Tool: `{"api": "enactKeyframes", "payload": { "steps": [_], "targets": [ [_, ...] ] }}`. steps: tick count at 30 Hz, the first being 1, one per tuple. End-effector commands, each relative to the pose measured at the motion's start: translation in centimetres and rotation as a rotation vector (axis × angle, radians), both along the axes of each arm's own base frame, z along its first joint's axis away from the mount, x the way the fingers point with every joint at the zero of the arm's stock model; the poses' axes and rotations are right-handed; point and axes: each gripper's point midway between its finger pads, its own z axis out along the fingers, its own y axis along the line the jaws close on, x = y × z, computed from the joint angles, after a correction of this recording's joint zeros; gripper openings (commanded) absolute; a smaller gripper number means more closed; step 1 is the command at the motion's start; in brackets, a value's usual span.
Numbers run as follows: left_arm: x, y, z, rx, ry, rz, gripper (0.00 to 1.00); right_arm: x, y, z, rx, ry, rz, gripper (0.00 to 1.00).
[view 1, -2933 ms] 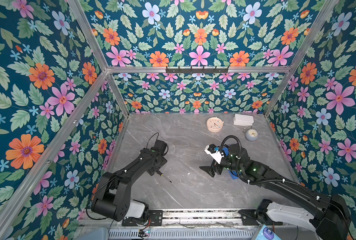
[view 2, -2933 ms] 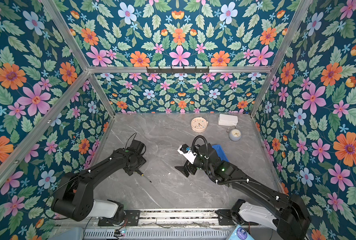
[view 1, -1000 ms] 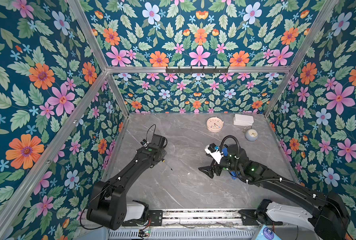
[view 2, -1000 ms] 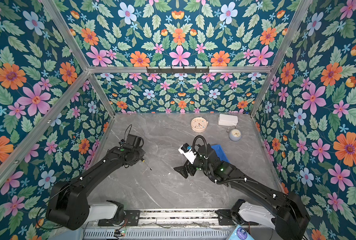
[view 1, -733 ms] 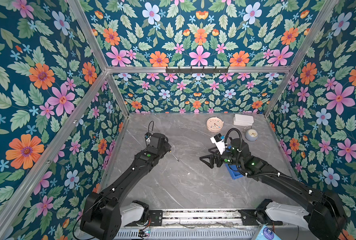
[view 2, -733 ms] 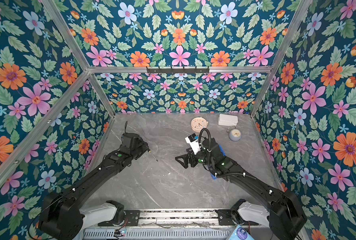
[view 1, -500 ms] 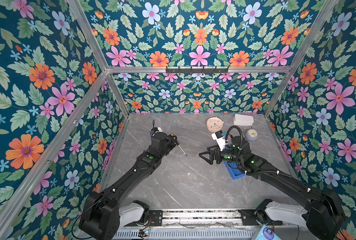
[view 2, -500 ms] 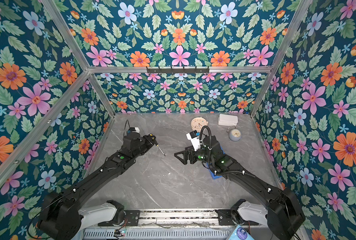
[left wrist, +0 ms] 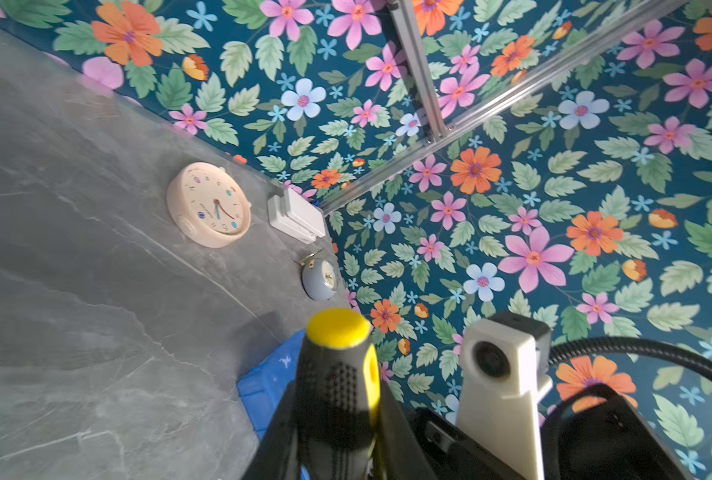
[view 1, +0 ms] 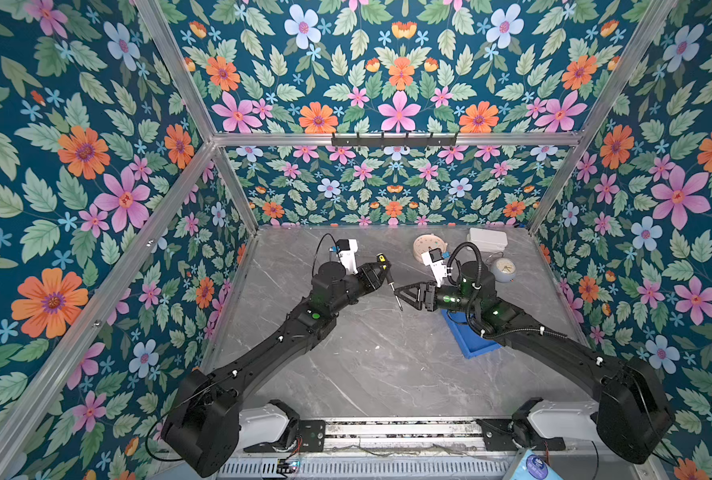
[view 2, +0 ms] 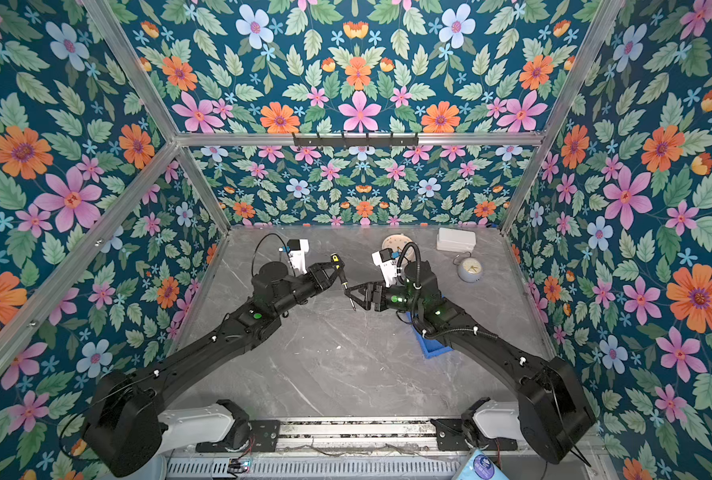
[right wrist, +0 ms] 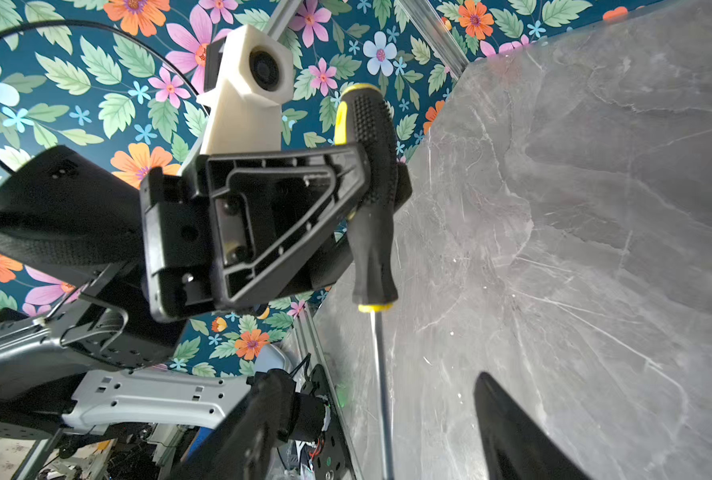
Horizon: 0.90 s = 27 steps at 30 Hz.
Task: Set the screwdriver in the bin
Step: 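Bring the screwdriver toward the right gripper and grasp its shaft with the right gripper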
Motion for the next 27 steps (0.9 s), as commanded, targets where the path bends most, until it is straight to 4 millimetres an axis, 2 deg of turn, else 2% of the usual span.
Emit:
{"api": "enactKeyframes", "payload": {
  "steps": [1,9,16,18,27],
  "targets": [
    [-0.33,-0.65,2.48,-0.044,-0.092,-0.043,0.04,0.06,0.51,1.68,0.069,0.002,0.022,0.61],
    [-0.37,-0.81,2.78,-0.047,-0.099,-0.049,0.04,0.25,0.67,1.35,0.076,0.035,0.031,0.25],
    [-0.57,-0.99,2.86,-0.046,-0.105,-0.066,0.04,-0.01,0.46,1.11,0.071,0.042,0.034,0.10],
    [-0.62,-1.08,2.86,-0.046,-0.106,-0.070,0.05,-0.07,0.38,1.09,0.070,0.042,0.033,0.02],
    [-0.45,-1.29,2.90,-0.041,-0.105,-0.074,0.13,-0.42,-0.01,1.01,0.055,0.029,0.032,0.00]
  ]
}}
